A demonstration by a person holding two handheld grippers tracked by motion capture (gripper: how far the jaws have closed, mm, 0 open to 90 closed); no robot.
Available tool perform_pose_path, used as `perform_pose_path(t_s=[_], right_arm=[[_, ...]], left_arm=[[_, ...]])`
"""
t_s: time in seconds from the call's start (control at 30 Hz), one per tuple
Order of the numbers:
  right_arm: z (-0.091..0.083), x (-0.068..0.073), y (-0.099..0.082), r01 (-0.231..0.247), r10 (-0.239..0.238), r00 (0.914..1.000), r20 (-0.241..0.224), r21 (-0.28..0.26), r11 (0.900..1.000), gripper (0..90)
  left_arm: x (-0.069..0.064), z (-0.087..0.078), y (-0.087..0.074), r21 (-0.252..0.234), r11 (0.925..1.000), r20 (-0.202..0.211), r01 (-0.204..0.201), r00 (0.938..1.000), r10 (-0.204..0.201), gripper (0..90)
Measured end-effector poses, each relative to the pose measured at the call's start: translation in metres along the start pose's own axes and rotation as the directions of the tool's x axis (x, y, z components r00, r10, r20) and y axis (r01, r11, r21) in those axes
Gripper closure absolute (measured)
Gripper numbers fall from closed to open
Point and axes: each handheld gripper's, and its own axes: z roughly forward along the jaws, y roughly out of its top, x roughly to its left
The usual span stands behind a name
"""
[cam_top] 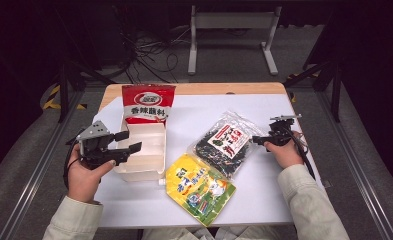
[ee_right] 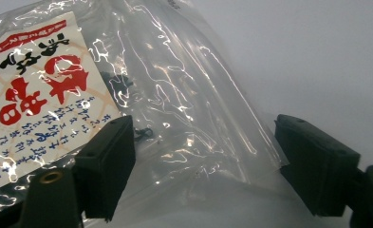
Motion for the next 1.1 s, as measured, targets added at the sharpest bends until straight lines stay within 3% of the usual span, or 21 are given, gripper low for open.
perform_pose_path(t_s=[0.3,0.43,0.6,0.63,0.67,0.83,1.1], right_arm=[[-0.001,0.011,0.001,-0.013,0.013,0.9998,0.011,0.015,0.9998,49.0],[0.0,0.014,0.002,-0.012,0.012,0.9998,0.016,0.021,0.9997,54.4],[0.0,0.014,0.003,-0.05,0.05,0.9986,0.016,0.024,0.9985,63.9],[-0.001,0.014,0.003,-0.058,0.058,0.9981,0.02,0.028,0.9979,74.2],[-0.002,0.014,0.004,-0.071,0.071,0.9974,0.011,0.038,0.9967,77.8],[-0.004,0.015,0.004,-0.055,0.055,0.9985,0.008,0.037,0.9978,83.6],[-0.01,0.014,0.005,-0.05,0.05,0.9987,-0.006,0.042,0.9979,85.2]], left_arm=[[-0.002,0.002,0.002,0.009,0.9999,0.007,-0.012,0.9999,0.012,35.8],[-0.002,0.003,0.002,0.009,0.9998,0.004,-0.019,0.9998,0.019,35.9],[-0.003,0.003,0.002,0.006,0.9998,0.006,-0.019,0.9998,0.019,36.1],[-0.003,0.003,0.002,0.005,0.9999,0.006,-0.013,0.9999,0.013,36.1],[-0.003,0.003,0.002,0.006,0.9999,0.006,-0.014,0.9999,0.014,36.0],[-0.003,0.003,0.002,0.009,0.9997,0.004,-0.024,0.9997,0.023,36.1],[-0.005,0.005,0.002,0.014,0.9996,0.016,-0.026,0.9995,0.026,36.1]])
